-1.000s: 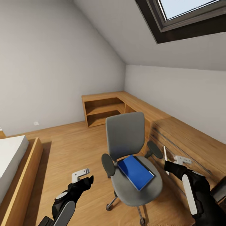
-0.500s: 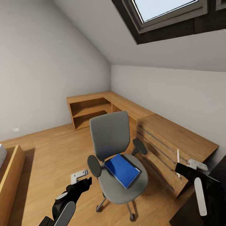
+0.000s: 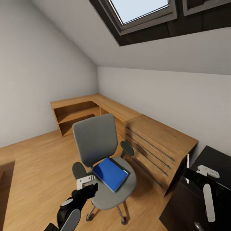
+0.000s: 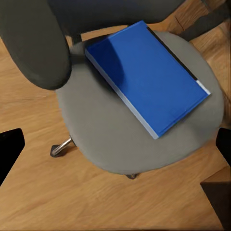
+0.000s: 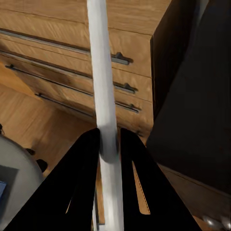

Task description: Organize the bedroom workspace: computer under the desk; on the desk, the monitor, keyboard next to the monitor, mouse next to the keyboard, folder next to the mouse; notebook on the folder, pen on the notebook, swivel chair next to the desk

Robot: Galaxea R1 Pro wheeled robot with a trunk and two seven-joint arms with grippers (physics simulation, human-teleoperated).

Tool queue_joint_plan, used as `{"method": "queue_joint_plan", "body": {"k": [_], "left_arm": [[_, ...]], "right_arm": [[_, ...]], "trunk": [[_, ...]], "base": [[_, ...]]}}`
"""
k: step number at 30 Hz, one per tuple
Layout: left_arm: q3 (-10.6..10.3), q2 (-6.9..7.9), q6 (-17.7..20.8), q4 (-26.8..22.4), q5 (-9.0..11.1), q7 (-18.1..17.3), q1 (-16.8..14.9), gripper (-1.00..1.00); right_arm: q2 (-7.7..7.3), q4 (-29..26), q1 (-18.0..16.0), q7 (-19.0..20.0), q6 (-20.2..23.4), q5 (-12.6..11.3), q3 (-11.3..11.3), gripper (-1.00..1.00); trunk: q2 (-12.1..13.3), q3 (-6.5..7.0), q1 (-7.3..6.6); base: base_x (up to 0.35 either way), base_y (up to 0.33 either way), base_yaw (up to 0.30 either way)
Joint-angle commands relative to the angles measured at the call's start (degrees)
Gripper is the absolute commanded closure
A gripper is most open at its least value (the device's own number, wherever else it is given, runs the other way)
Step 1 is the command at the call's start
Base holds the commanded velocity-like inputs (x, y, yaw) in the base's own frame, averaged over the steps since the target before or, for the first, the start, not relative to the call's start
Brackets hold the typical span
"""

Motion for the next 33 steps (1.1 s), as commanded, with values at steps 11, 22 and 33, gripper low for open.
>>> {"method": "queue_joint_plan", "body": {"k": [11,22,33], "left_arm": [[-0.45,0.06,0.06,-0.09,0.5,0.41,-0.06,-1.0],[-1.88,0.06,0.06,0.0,0.61,0.34,-0.06,-1.0],[-2.83,0.06,0.23,0.0,0.7,0.12,-0.06,-1.0]], "right_arm": [[-0.06,0.6,-0.06,0.11,-0.13,-0.4,0.05,1.0],[-0.18,2.59,-0.06,-0.1,-0.82,0.06,0.62,1.0],[-0.46,18.65,-2.51,-0.54,-4.3,7.51,0.87,1.0]], "trunk": [[-0.05,-0.07,0.0],[-0.05,-0.07,0.0],[-0.05,-0.07,0.0]], "base": [[0.0,-0.149,-0.183],[0.006,-0.241,-0.004],[0.017,-0.01,0.0]]}}
